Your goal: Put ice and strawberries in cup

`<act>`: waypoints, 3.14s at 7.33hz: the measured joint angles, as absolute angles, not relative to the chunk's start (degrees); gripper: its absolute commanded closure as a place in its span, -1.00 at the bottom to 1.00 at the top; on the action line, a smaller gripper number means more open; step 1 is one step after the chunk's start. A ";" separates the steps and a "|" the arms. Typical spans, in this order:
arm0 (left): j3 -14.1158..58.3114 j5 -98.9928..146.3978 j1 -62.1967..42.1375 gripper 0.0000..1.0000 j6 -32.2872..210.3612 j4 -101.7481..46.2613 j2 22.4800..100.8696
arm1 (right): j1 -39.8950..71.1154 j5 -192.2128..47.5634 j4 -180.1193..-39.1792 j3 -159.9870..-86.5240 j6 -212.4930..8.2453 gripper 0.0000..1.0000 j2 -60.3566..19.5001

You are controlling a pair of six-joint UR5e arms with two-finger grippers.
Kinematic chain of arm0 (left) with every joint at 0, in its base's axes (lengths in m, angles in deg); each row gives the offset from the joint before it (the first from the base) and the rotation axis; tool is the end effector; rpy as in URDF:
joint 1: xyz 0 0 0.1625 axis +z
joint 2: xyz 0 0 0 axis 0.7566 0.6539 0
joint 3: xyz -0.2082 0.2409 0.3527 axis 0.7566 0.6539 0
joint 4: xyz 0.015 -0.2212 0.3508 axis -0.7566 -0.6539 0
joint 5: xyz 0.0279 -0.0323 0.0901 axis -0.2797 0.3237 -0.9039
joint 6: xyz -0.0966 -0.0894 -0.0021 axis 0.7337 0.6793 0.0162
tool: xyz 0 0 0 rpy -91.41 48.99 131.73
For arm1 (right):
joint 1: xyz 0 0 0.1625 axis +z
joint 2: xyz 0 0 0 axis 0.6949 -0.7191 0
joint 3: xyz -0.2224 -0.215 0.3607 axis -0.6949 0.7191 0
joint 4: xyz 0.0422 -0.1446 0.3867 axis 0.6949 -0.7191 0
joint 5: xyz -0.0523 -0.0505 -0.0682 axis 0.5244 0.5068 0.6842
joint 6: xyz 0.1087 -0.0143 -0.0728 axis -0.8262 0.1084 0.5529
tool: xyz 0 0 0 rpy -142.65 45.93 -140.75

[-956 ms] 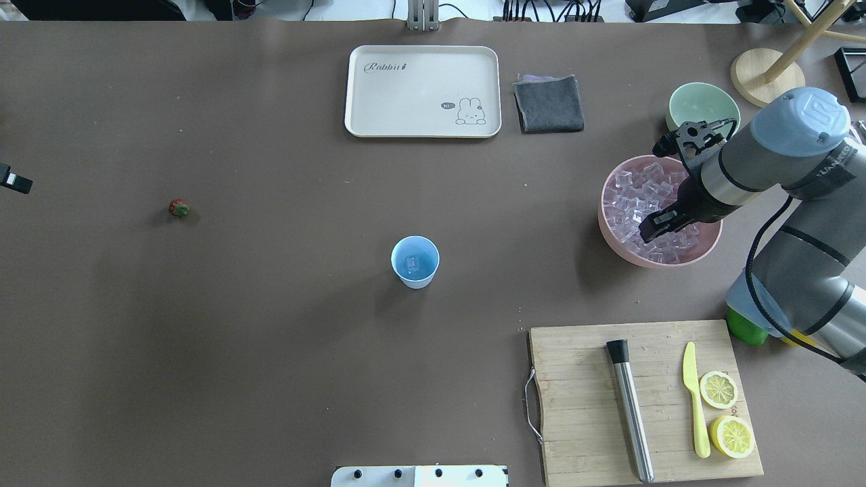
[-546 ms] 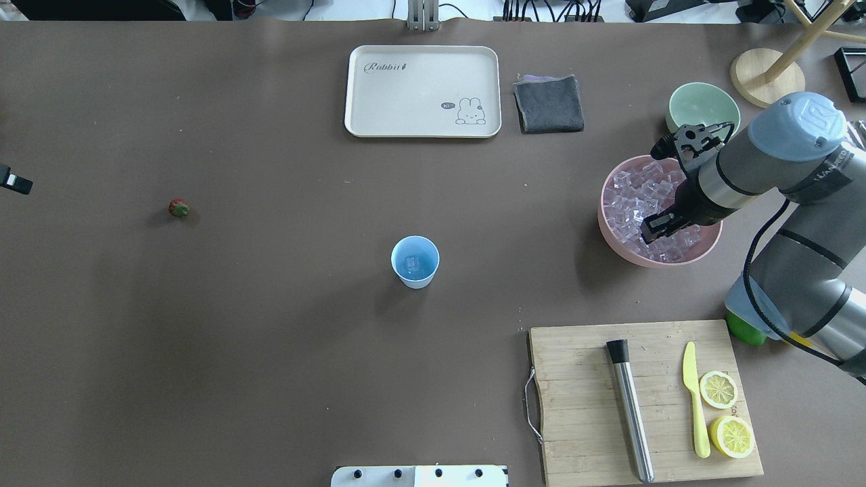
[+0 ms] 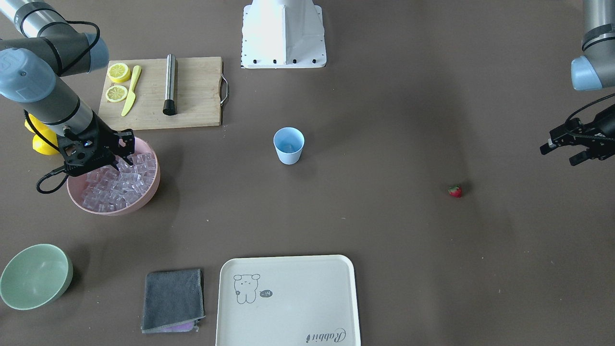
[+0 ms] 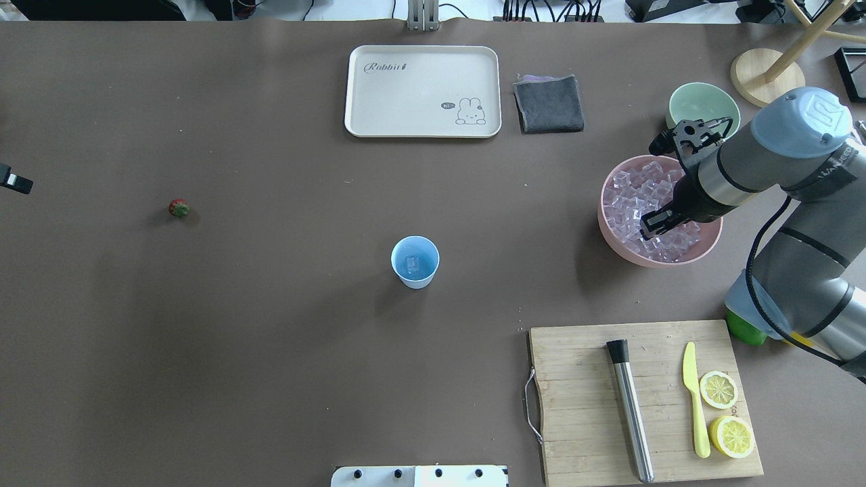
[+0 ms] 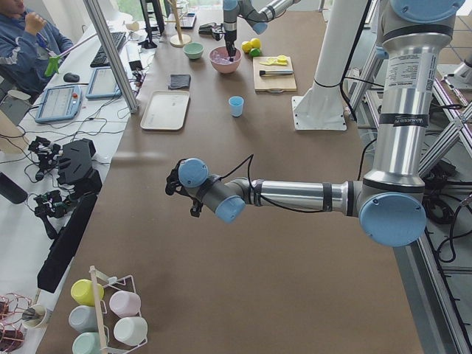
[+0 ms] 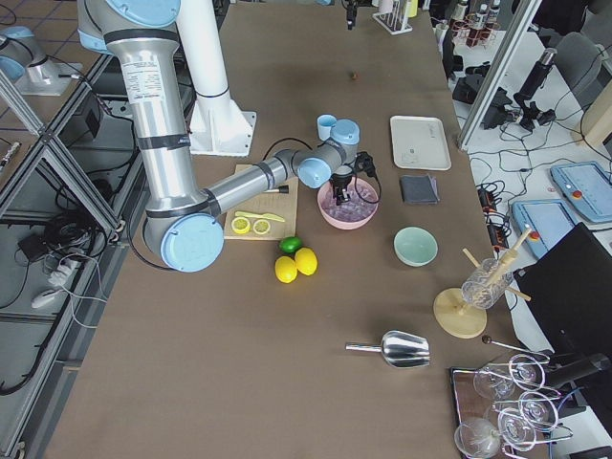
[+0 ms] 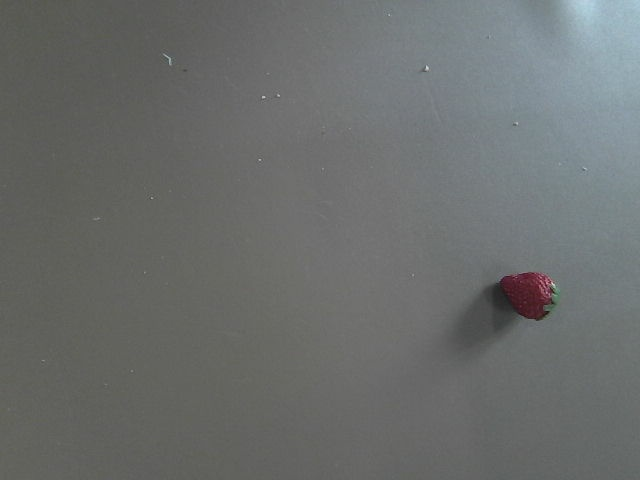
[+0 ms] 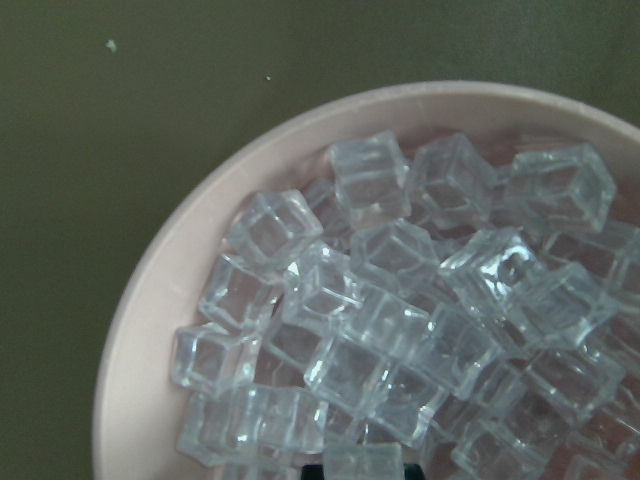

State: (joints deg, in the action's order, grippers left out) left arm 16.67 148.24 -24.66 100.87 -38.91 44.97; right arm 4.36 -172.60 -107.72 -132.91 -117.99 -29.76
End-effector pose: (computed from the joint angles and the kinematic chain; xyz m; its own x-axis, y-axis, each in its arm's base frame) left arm 0.1275 -0.5260 0.6488 0.4592 0.2088 -0.8634 -0.0227 0.9744 0.2236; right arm -0.3506 -0.4866 0.4966 0.6135 -0.3724 0.6963 0.2257 0.9277 0.2973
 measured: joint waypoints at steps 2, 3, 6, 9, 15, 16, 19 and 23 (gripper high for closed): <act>16.65 148.24 -24.63 -0.96 100.92 -38.91 44.98 | 5.16 -174.17 -111.15 -135.38 -119.72 1.00 -27.35; 16.62 148.24 -24.60 -0.96 100.93 -38.91 44.98 | 4.76 -174.41 -114.90 -135.97 -124.88 1.00 -23.45; 16.51 148.24 -24.58 -0.96 100.94 -38.85 44.98 | -2.14 -168.66 -123.18 -135.16 -147.01 1.00 -9.22; 16.47 148.24 -24.43 -0.96 100.94 -38.90 44.97 | -10.95 -158.93 -132.18 -128.90 -159.51 1.00 5.31; 16.39 148.24 -23.87 -0.96 101.00 -38.84 44.93 | -17.38 -151.05 -132.52 -125.85 -162.86 -0.99 8.69; 16.35 148.27 -23.76 -0.96 100.99 -38.85 44.95 | -17.23 -151.02 -132.39 -126.05 -162.34 -0.99 8.70; 16.62 148.25 -23.71 -0.96 101.10 -39.21 45.03 | -12.15 -155.09 -132.21 -126.92 -157.62 -0.99 7.67; 17.13 146.46 -23.45 -1.00 104.39 -48.79 47.97 | 7.65 -171.53 -129.20 -129.89 -132.09 -0.99 -5.91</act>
